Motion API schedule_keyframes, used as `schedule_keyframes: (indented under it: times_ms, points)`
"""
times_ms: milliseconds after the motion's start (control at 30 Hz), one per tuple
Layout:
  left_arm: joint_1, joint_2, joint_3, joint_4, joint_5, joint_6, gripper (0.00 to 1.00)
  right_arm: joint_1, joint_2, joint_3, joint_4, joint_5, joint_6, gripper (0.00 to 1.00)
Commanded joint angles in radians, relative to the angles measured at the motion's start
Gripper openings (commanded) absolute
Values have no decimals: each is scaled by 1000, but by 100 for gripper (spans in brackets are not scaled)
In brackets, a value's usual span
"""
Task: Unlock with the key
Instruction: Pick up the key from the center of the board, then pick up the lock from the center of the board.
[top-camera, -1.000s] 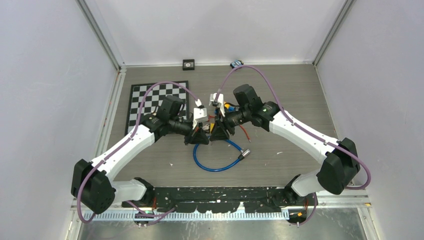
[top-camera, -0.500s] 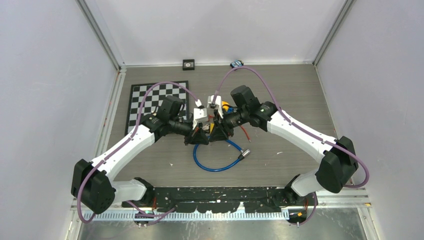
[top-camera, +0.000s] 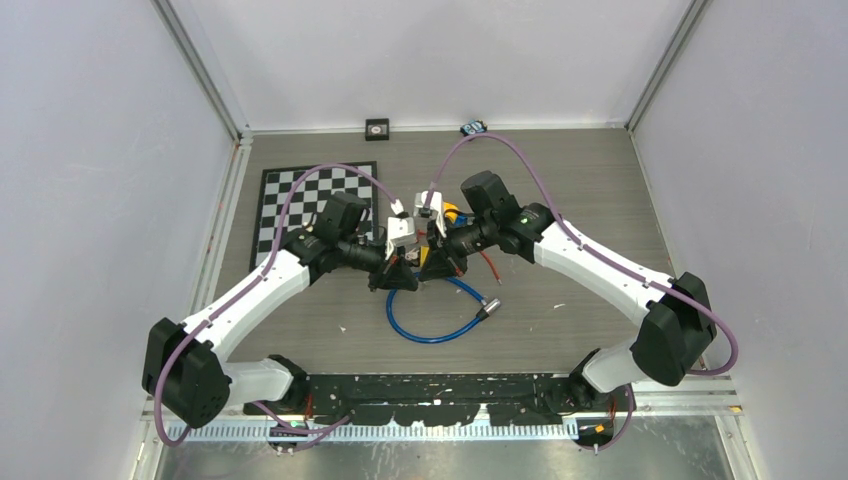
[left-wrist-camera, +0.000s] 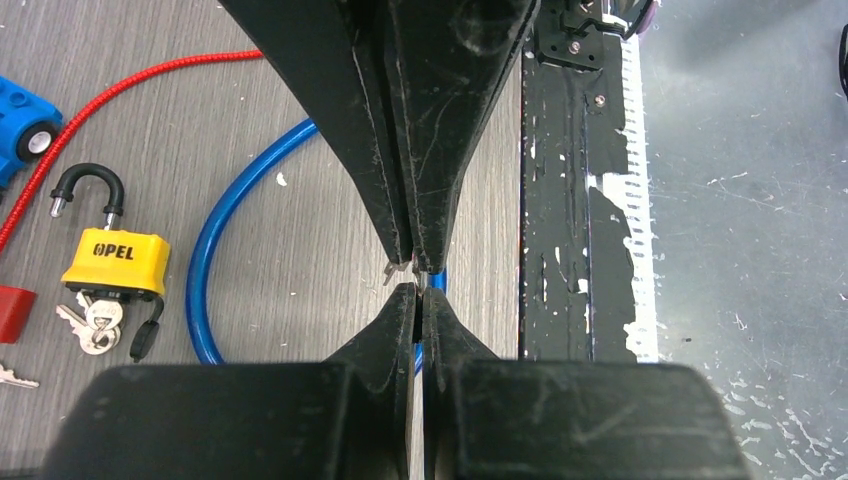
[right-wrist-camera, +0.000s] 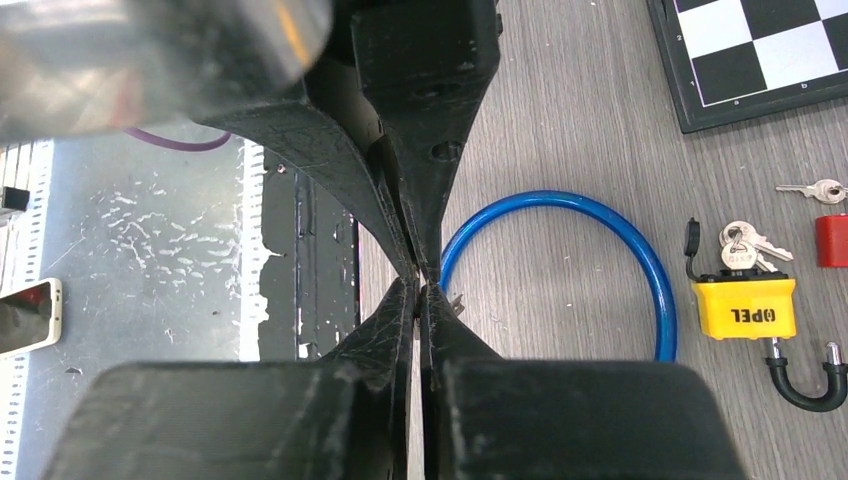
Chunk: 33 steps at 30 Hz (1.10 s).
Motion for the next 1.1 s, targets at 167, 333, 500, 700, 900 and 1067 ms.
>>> schedule_keyframes:
  times_ms: [167, 333, 500, 700, 900, 1067]
  points:
    - [-2, -35, -5, 38, 28, -11, 0, 2, -24, 21, 8, 18, -27, 1]
    - [3, -38, 5, 32, 15, -8, 40, -37, -64, -9, 7, 16, -32, 1]
    - [7, -36, 10, 26, -36, 41, 81, -137, -135, -58, -29, -16, -49, 1]
    - [-6, 35, 18, 87, -115, 54, 89, -355, -244, -127, -91, -42, -46, 1]
    - [-133, 190, 81, 110, -266, 127, 85, -569, -327, -149, -116, -6, 42, 1]
    - [-284, 342, 162, 102, -390, 133, 79, -675, -367, -143, -136, 55, 84, 1]
